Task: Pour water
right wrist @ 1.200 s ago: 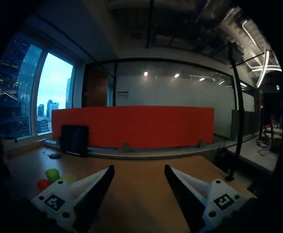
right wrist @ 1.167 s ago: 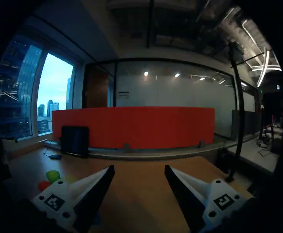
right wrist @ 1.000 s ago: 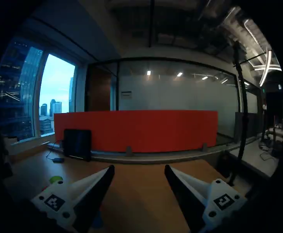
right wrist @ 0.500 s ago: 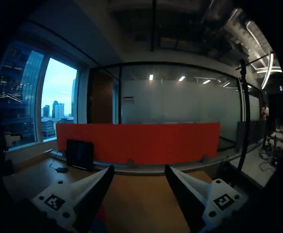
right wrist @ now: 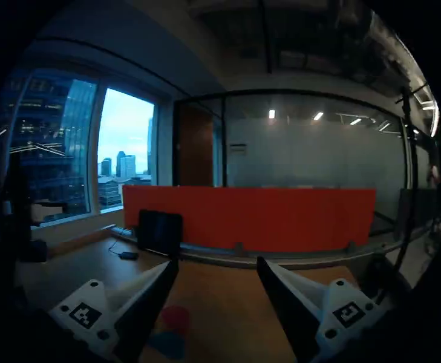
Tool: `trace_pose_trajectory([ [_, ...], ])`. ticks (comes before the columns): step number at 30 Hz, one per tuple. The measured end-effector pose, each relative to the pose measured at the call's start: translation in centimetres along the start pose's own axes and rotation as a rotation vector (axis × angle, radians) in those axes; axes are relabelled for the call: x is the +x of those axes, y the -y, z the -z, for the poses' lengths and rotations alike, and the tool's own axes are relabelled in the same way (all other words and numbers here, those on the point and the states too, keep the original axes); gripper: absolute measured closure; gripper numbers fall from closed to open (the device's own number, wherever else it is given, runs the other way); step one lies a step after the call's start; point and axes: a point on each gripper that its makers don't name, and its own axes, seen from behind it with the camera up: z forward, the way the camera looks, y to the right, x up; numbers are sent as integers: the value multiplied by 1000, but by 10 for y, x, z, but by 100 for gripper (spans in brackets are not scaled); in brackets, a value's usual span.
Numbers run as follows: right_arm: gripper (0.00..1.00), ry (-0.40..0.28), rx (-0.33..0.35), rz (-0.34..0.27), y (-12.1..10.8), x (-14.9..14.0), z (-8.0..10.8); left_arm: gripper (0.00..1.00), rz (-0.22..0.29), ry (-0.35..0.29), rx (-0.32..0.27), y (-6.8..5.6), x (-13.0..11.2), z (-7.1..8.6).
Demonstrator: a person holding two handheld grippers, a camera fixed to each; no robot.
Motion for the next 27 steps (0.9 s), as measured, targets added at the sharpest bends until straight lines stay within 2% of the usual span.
trace_pose_trajectory([
  [6, 0, 1, 197, -17, 42, 9, 9, 1, -2, 3, -107, -21, 2, -2],
  [11, 0, -4, 300, -19, 62, 16, 15, 1, 11, 10, -185, -35, -1, -4],
  [18, 0, 9, 331, 4, 68, 14, 14, 1, 29, 22, -230, -37, -6, -8],
  [27, 0, 58, 375, 53, 77, 1, 16, 1, 12, 52, -269, -41, -16, -12],
])
